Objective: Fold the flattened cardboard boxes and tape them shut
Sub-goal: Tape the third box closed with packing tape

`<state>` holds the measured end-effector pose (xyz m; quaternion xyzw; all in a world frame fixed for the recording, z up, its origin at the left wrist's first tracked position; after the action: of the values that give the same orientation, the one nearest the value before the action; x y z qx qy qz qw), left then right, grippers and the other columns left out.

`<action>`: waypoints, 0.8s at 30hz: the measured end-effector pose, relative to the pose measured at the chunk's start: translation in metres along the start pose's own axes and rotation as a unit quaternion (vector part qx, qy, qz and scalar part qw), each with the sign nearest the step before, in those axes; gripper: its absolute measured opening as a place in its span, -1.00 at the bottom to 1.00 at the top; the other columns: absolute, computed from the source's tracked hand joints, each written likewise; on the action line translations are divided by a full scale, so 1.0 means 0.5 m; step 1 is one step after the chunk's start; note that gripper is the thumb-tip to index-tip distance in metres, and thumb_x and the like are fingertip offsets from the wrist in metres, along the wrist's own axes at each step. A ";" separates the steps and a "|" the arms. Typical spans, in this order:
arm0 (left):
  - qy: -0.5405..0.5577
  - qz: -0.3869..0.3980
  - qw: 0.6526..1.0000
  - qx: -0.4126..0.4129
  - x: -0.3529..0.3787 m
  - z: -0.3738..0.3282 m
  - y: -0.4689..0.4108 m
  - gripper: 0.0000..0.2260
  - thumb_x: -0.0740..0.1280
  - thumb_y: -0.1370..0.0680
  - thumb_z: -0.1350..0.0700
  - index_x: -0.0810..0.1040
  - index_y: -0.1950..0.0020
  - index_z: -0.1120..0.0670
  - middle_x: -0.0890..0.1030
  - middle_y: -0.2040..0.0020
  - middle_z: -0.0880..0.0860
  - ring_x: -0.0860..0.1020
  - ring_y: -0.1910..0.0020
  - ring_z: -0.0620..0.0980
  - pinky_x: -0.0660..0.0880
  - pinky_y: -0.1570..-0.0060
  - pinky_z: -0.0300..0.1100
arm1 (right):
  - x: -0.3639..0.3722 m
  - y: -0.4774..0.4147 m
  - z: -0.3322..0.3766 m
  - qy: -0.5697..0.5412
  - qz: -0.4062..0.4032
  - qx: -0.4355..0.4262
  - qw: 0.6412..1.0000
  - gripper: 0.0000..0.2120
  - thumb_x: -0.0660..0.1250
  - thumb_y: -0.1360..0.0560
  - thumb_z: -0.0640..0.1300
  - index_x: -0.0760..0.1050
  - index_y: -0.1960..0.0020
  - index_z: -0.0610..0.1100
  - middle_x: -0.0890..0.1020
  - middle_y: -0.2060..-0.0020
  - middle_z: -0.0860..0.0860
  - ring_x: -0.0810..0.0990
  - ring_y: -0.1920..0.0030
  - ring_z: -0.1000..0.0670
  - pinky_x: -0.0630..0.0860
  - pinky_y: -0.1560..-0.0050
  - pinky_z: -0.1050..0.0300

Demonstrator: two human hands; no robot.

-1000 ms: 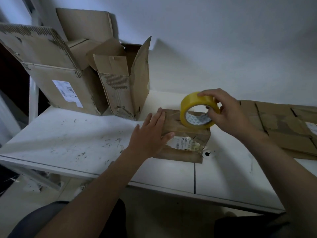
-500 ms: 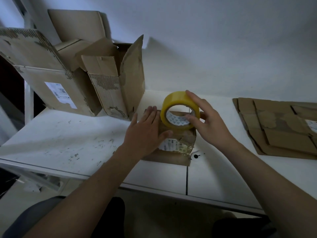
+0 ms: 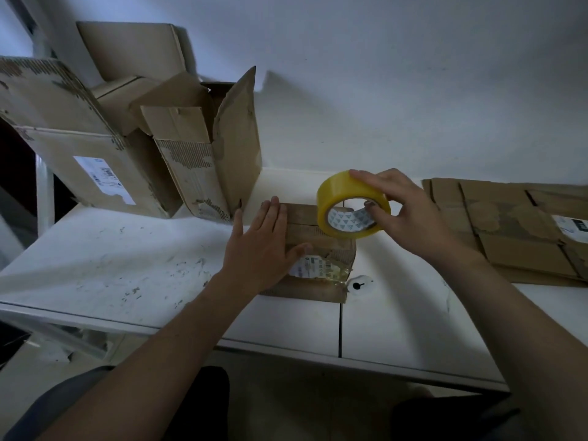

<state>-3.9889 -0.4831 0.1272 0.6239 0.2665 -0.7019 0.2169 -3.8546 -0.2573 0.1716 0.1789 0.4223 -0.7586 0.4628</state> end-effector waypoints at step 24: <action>-0.019 0.049 0.998 0.017 -0.005 -0.053 -0.035 0.16 0.13 -0.36 -0.56 -0.14 -0.61 0.26 -0.16 -0.63 0.24 -0.10 -0.62 0.13 -0.07 -0.57 0.09 | -0.053 0.010 -0.020 -0.008 -0.008 0.018 1.000 -0.29 0.38 -0.43 -0.46 0.48 -0.26 0.31 0.54 -0.09 -0.03 0.49 -0.10 0.09 0.43 0.05 0.42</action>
<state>-3.9797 -0.4528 0.1292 0.6265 0.2200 -0.7063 0.2454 -3.8382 -0.2358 0.1811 0.1777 0.4062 -0.7713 0.4567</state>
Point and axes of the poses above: each hand's wrist, its own y-axis away from the middle knuckle, its own x-axis out of the palm, z = x × y, the point moved 1 cm from there along -y, towards the middle knuckle
